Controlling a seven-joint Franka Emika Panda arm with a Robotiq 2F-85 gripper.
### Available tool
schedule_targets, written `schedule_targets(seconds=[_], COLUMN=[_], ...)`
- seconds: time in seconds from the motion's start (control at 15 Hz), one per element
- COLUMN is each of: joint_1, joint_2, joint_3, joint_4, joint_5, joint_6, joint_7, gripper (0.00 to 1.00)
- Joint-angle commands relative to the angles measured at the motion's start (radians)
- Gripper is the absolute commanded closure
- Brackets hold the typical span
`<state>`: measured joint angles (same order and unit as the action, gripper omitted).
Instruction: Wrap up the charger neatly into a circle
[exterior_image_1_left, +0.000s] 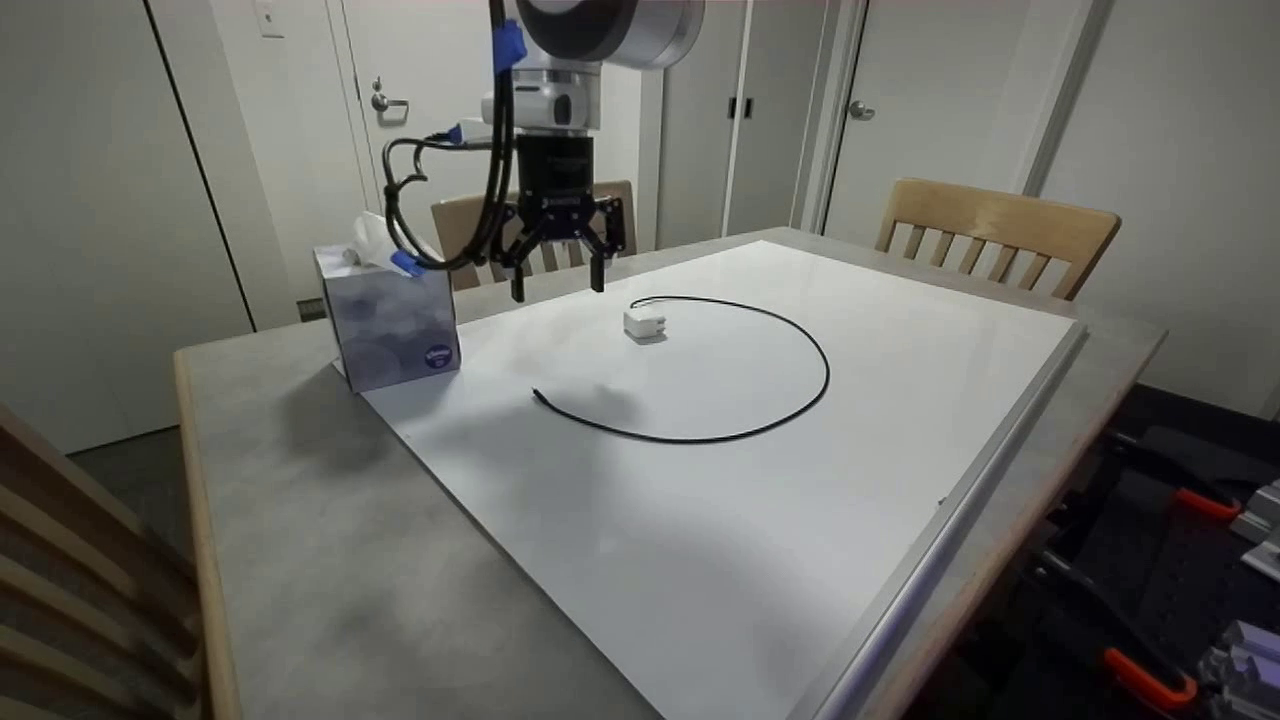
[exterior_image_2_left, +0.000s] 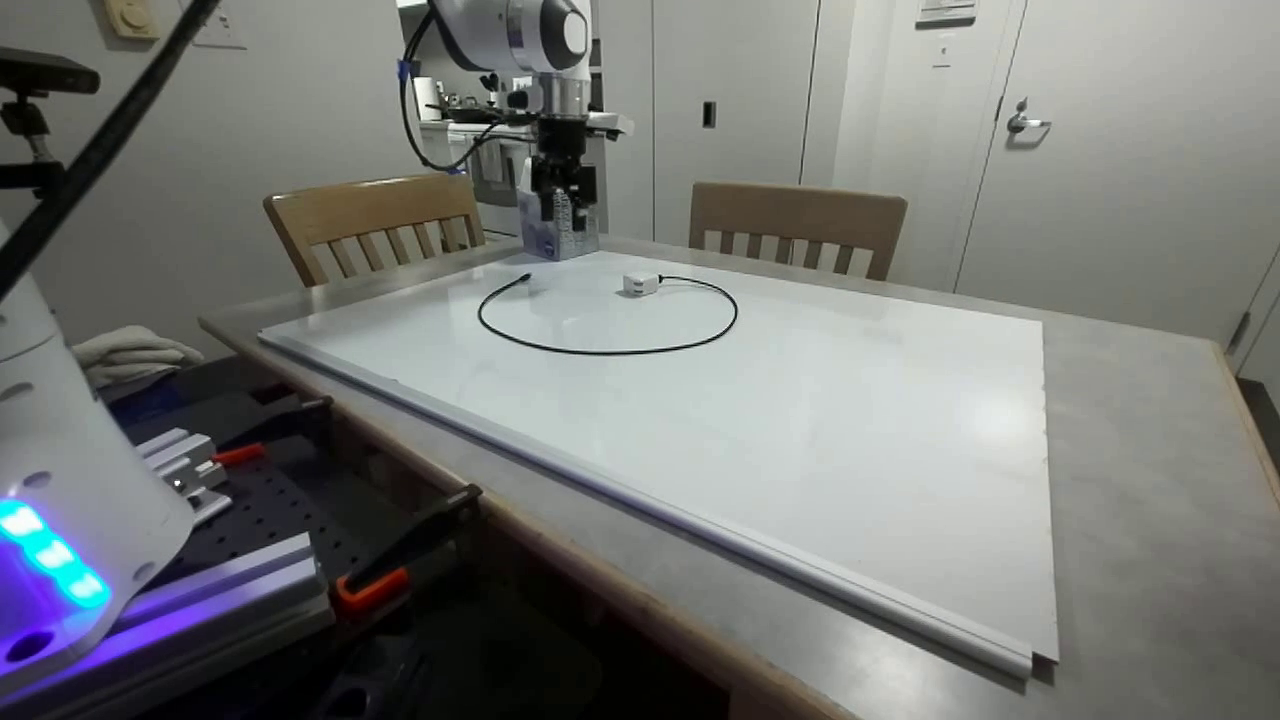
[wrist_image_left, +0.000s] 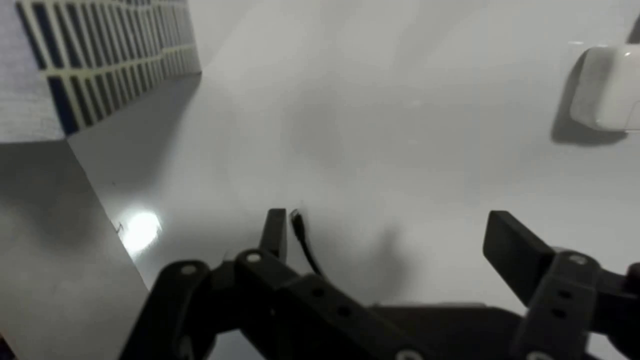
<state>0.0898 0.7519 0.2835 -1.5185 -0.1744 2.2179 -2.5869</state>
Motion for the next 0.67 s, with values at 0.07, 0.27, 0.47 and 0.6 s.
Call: schedule_targets(seconds=[0.07, 0.27, 0.47, 0.6], joint_1=[-0.111, -0.202, -0.105, -0.127], joint_2=[0.05, 0.092, 0.037, 0.048], joint_3=[0.217, 0.387, 0.272, 0.297], joint_4=[0.027, 0.01, -0.001, -0.001], joint_5=[-0.122, -0.243, -0.159, -0.17], joint_6=[-0.096, -0.17, -0.162, -0.164], joint_7=[-0.014, -0.02, -0.054, -0.056], gripper=[0.0, 0.0, 0.0, 0.0])
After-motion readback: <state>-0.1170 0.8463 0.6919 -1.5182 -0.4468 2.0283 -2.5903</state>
